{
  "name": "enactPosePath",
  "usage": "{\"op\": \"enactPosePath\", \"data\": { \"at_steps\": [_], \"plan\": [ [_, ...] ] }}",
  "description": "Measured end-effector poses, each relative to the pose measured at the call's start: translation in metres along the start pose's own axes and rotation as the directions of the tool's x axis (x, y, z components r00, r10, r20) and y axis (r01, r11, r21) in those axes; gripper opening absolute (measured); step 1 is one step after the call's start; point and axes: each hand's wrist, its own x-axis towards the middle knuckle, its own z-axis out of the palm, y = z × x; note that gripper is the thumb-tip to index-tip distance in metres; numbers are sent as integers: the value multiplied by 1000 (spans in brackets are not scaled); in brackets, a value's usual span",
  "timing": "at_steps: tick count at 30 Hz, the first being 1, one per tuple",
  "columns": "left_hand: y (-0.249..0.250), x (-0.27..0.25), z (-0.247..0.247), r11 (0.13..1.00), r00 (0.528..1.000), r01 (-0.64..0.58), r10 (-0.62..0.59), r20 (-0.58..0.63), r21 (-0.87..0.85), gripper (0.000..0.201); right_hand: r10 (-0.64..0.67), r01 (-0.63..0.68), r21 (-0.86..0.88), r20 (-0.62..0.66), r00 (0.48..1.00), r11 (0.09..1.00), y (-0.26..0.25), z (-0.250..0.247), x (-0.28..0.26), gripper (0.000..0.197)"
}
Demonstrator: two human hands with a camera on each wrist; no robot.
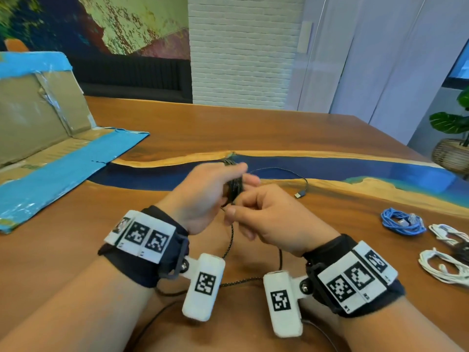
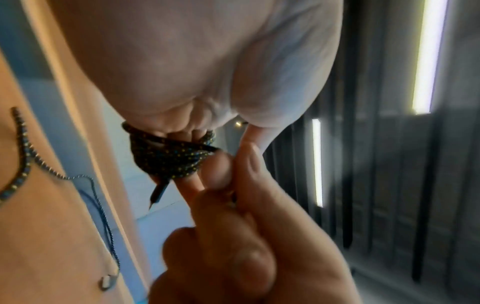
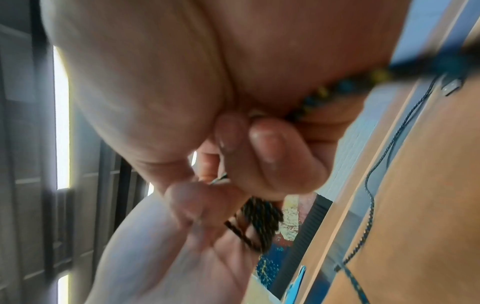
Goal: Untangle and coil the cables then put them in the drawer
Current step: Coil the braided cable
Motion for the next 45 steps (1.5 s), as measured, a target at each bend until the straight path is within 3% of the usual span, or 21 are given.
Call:
{"op": "enactPosePath", "data": {
  "at_steps": [4, 7, 11, 14, 16, 17, 19, 21, 23, 25, 28, 32, 35, 37, 39, 42, 45],
  "plan": [
    [-4, -2, 5, 871, 1000, 14, -22, 11, 491, 40, 90, -83, 107, -66, 994, 991, 9, -13, -1, 21],
    [-4, 1, -6, 819, 990, -32, -51, 128, 573, 57, 103, -75, 176, -154, 983, 982, 9, -22, -2, 14],
    [-1, 0, -15, 812, 980, -61, -61, 188, 580, 35, 145, -40, 454, -199, 969, 890, 11, -32, -2, 12],
    [1, 1, -21, 867, 982, -80, -17, 190, 493, 25, 139, 29, 628, -217, 966, 778, 12, -29, 1, 23],
    [1, 3, -24, 883, 990, -91, 31, 136, 461, 26, 133, 56, 640, -244, 961, 766, 16, -26, 4, 24],
    [0, 5, -24, 882, 993, -101, 62, 99, 461, 27, 124, 48, 578, -255, 959, 815, 18, -25, 5, 23],
    [-4, 9, -25, 874, 990, -130, 139, 15, 468, 28, 111, -35, 294, -247, 963, 955, 20, -26, 4, 14],
    [-7, 14, -25, 875, 974, -155, 212, -75, 459, 29, 165, -141, 141, -171, 971, 980, 21, -29, 2, 22],
    [-8, 15, -25, 889, 958, -172, 251, -138, 425, 27, 239, -203, 272, -105, 965, 941, 21, -29, 2, 31],
    [-7, 15, -23, 907, 960, -174, 243, -140, 383, 25, 262, -187, 434, -121, 957, 881, 20, -25, 5, 31],
    [-7, 11, -19, 957, 990, -120, 137, -45, 266, 30, 255, -92, 552, -226, 940, 829, 27, -22, 11, 27],
    [-4, 3, -17, 999, 974, -27, 35, 225, -36, 30, 170, -59, 290, -375, 911, 955, 37, -28, 12, 23],
    [-2, -2, -14, 946, 923, 48, 81, 376, -322, 32, 130, -38, 235, -387, 913, 971, 33, -27, 12, 25],
    [0, -2, -13, 873, 907, 63, 152, 392, -484, 41, 137, -40, 277, -341, 930, 960, 30, -22, 11, 24],
    [3, -1, -11, 797, 924, 14, 220, 311, -604, 45, 138, -71, 257, -254, 957, 964, 28, -16, 11, 25],
    [3, 2, -6, 738, 962, -127, 254, 99, -663, 45, 114, -113, 16, -115, 987, 993, 20, -6, 8, 27],
    [1, 6, -7, 816, 969, -224, 243, -36, -532, 35, 62, -61, -195, 0, 998, 979, 9, -1, 5, 24]
  ]
}}
